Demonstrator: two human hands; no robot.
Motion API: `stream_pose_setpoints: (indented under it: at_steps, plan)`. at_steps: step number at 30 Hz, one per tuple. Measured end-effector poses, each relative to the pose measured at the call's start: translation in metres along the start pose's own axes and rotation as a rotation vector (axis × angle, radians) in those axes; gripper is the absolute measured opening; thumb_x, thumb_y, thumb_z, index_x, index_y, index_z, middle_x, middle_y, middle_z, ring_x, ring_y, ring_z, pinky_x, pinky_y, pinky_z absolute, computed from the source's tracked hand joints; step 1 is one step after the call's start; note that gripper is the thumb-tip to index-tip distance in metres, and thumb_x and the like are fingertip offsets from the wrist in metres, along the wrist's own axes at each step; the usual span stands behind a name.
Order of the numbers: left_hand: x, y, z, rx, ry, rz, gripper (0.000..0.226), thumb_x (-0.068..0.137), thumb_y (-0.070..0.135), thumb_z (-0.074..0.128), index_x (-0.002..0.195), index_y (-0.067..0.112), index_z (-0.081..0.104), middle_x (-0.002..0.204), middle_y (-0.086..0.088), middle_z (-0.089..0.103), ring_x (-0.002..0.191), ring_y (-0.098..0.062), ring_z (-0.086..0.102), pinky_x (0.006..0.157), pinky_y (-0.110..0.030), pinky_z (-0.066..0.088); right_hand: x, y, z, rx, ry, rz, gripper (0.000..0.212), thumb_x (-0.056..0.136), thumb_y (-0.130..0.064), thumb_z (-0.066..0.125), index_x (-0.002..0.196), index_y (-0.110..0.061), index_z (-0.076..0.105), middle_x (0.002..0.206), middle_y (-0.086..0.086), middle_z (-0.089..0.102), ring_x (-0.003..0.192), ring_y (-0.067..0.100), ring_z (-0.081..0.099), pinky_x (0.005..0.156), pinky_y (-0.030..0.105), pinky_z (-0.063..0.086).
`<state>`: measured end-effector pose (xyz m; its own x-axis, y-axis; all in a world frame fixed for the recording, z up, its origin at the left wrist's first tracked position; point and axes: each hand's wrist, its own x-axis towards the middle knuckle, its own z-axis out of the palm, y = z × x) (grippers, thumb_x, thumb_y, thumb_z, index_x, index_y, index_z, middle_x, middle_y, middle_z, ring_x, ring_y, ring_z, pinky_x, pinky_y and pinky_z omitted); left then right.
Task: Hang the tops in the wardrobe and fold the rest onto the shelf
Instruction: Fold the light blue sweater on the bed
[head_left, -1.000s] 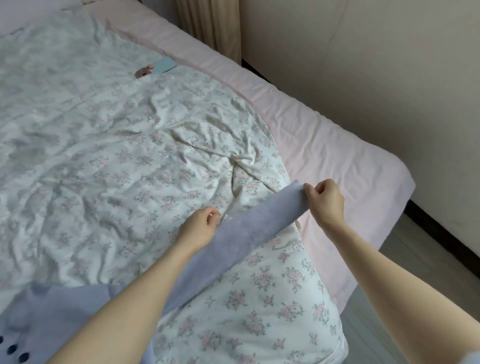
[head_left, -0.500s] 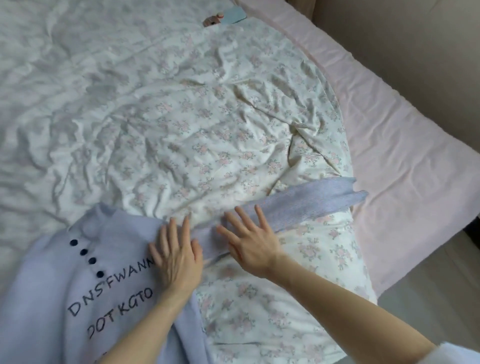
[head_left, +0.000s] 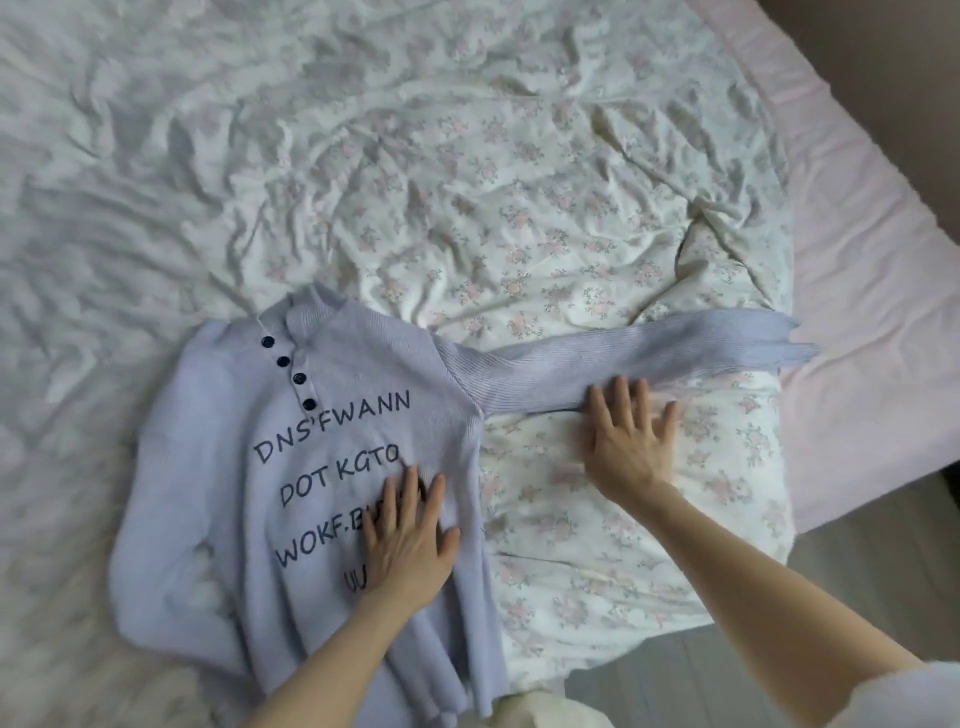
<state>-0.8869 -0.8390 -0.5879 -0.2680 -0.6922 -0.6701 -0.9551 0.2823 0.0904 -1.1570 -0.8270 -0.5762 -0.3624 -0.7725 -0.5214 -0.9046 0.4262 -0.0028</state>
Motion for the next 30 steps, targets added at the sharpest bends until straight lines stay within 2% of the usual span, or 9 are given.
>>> stream_pose_setpoints:
  at_steps: [5,10,13,16,19,21,23,27,30]
  plan:
    - [-0.024,-0.011,0.011,0.005,-0.004,0.126,0.072,0.095,0.054,0.029,0.149,0.032,-0.012,0.159,0.004,-0.010,0.146,-0.023,-0.010,0.117,-0.050,0.006,-0.081,-0.053,0.048,0.139,0.007,-0.164,0.056,0.096,-0.025,0.033,0.149,-0.018,0.017,0.158,0.009,0.008,0.146,0.026,0.002,0.115,0.054,-0.006]
    - [-0.057,-0.032,0.035,0.030,-0.044,0.237,0.079,0.093,0.053,0.037,0.149,0.029,-0.012,0.159,0.001,-0.015,0.146,-0.021,-0.011,0.117,-0.049,0.001,-0.160,-0.082,0.090,0.341,0.099,-0.171,0.049,0.090,-0.024,0.054,0.136,-0.013,0.046,0.142,0.007,0.045,0.131,0.028,0.042,0.106,0.042,0.035]
    - [-0.083,-0.048,0.056,0.044,-0.044,0.293,0.087,0.088,0.058,0.043,0.149,0.031,-0.013,0.156,-0.004,-0.023,0.145,-0.024,-0.015,0.117,-0.050,-0.003,-0.193,-0.096,0.112,0.521,-0.093,0.006,0.048,0.095,-0.038,0.045,0.138,-0.018,0.038,0.135,0.003,0.045,0.124,0.023,0.043,0.095,0.034,0.039]
    - [-0.104,-0.063,0.080,0.084,-0.031,0.340,0.099,0.080,0.069,0.045,0.147,0.034,-0.019,0.156,-0.004,-0.025,0.145,-0.023,-0.018,0.114,-0.053,0.000,-0.217,-0.107,0.132,0.593,-0.226,0.053,0.058,0.092,-0.030,0.047,0.144,-0.019,0.024,0.138,0.003,0.037,0.128,0.025,0.038,0.094,0.037,0.042]
    - [-0.118,-0.075,0.099,0.163,0.020,0.353,0.110,0.073,0.076,0.045,0.138,0.034,-0.034,0.157,-0.005,-0.021,0.144,-0.024,-0.020,0.113,-0.054,-0.006,-0.230,-0.111,0.148,0.468,-0.289,-0.014,0.095,0.078,-0.009,0.048,0.148,-0.029,-0.013,0.145,-0.003,0.018,0.128,0.025,0.034,0.090,0.038,0.045]
    - [-0.125,-0.082,0.109,0.193,0.038,0.365,0.114,0.071,0.077,0.047,0.133,0.033,-0.038,0.157,-0.006,-0.019,0.143,-0.029,-0.022,0.111,-0.057,-0.010,-0.234,-0.116,0.157,0.318,-0.224,-0.016,0.101,0.082,-0.009,0.053,0.145,-0.030,-0.024,0.144,-0.003,0.015,0.123,0.026,0.038,0.090,0.038,0.045]
    - [-0.126,-0.083,0.115,0.178,0.065,0.363,0.116,0.070,0.077,0.050,0.134,0.033,-0.036,0.157,-0.007,-0.017,0.142,-0.032,-0.021,0.109,-0.060,-0.010,-0.232,-0.120,0.161,0.270,-0.126,0.023,0.091,0.089,-0.015,0.053,0.148,-0.028,-0.014,0.138,0.001,0.026,0.115,0.026,0.045,0.085,0.037,0.046]
    - [-0.118,-0.072,0.120,0.142,0.110,0.326,0.104,0.077,0.073,0.042,0.135,0.036,-0.036,0.157,-0.004,-0.019,0.142,-0.032,-0.023,0.107,-0.063,-0.010,-0.217,-0.121,0.153,0.488,0.141,0.053,0.035,0.090,-0.013,0.043,0.124,-0.019,0.049,0.106,0.003,0.055,0.097,0.028,0.054,0.064,0.031,0.033]
    - [-0.116,-0.065,0.118,0.145,0.129,0.323,0.088,0.087,0.052,0.046,0.148,0.034,-0.015,0.159,-0.003,-0.010,0.144,-0.032,-0.015,0.109,-0.064,-0.005,-0.217,-0.106,0.144,0.594,0.259,0.147,0.032,0.089,-0.008,0.042,0.116,-0.015,0.057,0.104,0.009,0.064,0.097,0.032,0.057,0.066,0.034,0.036]
